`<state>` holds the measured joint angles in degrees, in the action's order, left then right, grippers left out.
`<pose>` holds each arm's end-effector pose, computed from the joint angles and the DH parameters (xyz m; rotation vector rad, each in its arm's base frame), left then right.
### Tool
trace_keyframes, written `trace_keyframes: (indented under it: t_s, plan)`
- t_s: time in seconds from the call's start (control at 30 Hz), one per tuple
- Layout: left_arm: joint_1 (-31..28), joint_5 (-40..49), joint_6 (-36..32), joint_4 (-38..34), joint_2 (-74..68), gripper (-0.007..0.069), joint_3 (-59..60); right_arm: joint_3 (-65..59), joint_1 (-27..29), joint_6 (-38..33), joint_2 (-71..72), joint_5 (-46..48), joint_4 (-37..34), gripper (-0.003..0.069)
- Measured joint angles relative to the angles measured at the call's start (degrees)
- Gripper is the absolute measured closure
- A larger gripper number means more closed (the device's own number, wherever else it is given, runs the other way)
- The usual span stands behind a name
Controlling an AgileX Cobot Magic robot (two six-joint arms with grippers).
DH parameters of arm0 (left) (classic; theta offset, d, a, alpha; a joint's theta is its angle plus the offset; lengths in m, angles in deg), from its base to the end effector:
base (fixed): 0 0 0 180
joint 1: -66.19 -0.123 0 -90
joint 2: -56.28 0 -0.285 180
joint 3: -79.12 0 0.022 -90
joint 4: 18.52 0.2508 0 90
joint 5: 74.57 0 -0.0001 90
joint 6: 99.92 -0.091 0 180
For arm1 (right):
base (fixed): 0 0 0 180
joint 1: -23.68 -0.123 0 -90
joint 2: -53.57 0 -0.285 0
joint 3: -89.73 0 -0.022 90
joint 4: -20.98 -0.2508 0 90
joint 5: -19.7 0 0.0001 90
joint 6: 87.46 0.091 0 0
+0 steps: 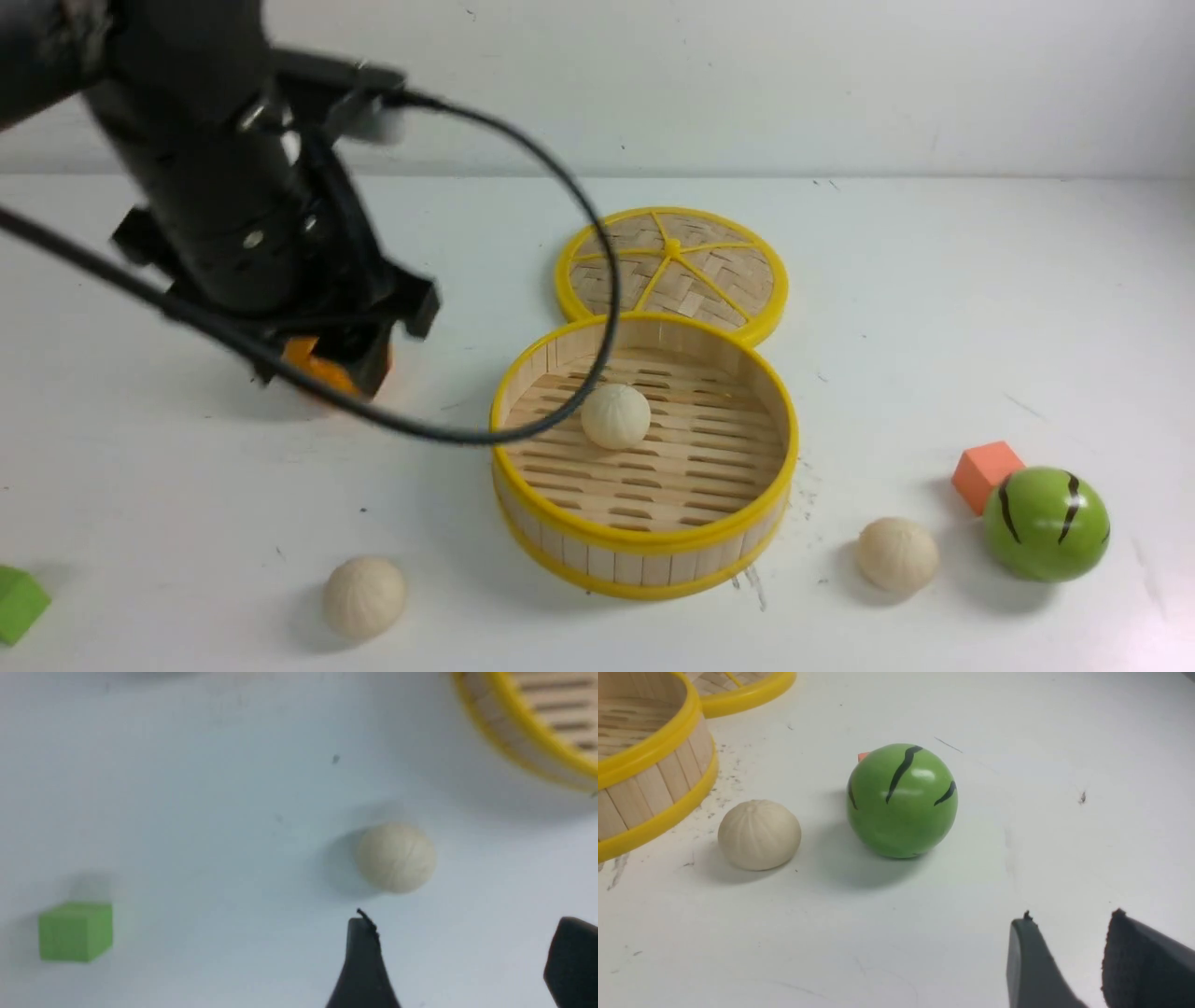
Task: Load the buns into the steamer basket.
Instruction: Use the left arm to grab a steamed stuffed bun, then use the left arm to put the steamed stuffed bun into the steamer
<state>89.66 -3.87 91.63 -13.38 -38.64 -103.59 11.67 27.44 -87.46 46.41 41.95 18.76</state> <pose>0.2806 -0.1134 0.3326 0.3178 2.8128 -0.0076 0.0521 -0.0021 0.1740 0.0850 1.8735 -0.0067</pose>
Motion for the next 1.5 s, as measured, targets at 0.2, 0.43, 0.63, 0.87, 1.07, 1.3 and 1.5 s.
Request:
trace_keyframes:
  t_s: [0.2,0.43,0.63,0.87,1.07,1.3,1.5]
  plan:
    - [-2.0,-9.9,0.0,-3.4,0.8,0.0139,13.8,0.0,0.0,0.0,0.0,0.0,0.0,0.0419]
    - [-2.0,-21.7,-0.9,-7.5,-4.7,0.0139,19.7,0.0,0.0,0.0,0.0,0.0,0.0,0.0419]
    - [-2.0,-25.3,-1.0,-7.6,-10.7,0.0193,19.8,0.0,0.0,0.0,0.0,0.0,0.0,0.0419]
    - [-2.0,-23.0,-1.0,-7.7,-11.9,0.052,17.0,0.0,0.0,0.0,0.0,0.0,0.0,0.0419]
    - [-1.4,-16.4,-2.1,-8.7,-10.7,0.0629,2.9,0.0,0.0,0.0,0.0,0.0,0.0,0.0419]
    - [6.1,-13.5,-4.2,-8.6,-12.3,0.0629,-13.0,0.0,0.0,0.0,0.0,0.0,0.0,0.0419]
    - [13.0,-13.2,-4.4,-8.4,-20.7,0.0629,-20.8,0.0,0.0,0.0,0.0,0.0,0.0,0.0419]
